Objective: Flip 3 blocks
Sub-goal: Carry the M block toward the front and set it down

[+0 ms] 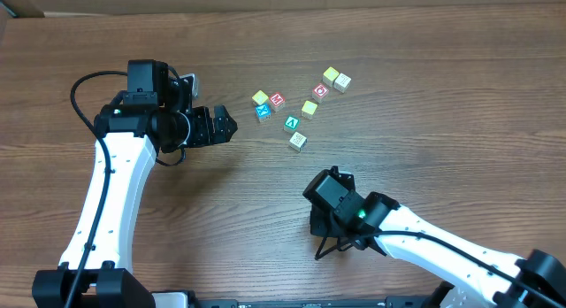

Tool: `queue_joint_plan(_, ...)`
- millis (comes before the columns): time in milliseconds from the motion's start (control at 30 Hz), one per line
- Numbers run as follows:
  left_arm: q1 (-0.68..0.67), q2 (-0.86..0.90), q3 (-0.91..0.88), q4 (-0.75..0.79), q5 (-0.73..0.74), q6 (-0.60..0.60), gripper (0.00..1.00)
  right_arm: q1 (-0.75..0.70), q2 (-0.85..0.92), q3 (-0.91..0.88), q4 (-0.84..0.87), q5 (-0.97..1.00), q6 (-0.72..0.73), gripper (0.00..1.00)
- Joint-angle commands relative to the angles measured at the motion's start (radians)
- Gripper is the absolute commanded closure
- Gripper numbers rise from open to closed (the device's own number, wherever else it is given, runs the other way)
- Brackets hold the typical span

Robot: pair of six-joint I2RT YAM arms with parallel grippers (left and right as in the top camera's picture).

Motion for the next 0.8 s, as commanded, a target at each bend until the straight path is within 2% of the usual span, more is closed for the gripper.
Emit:
queue_joint_plan(0, 0.003, 0.006, 0.014, -0.005, 0.0, -0.017, 0.0, 0.001, 0.056, -0.014, 0.037, 0.014, 0.023, 0.64)
queue_joint_plan(400, 0.003, 0.006, 0.014, -0.005, 0.0, -0.017, 0.0, -0.053, 0.103, -0.01, 0.095, 0.01, 0.013, 0.63)
queue_joint_plan(600, 0.003, 0.006, 0.014, -0.005, 0.0, -0.017, 0.0, -0.059, 0.103, -0.01, 0.117, 0.01, 0.005, 0.5)
queue_joint_plan(767, 0.003, 0.006, 0.014, -0.005, 0.0, -0.017, 0.0, -0.061, 0.1, -0.005, 0.132, 0.018, -0.006, 0.48)
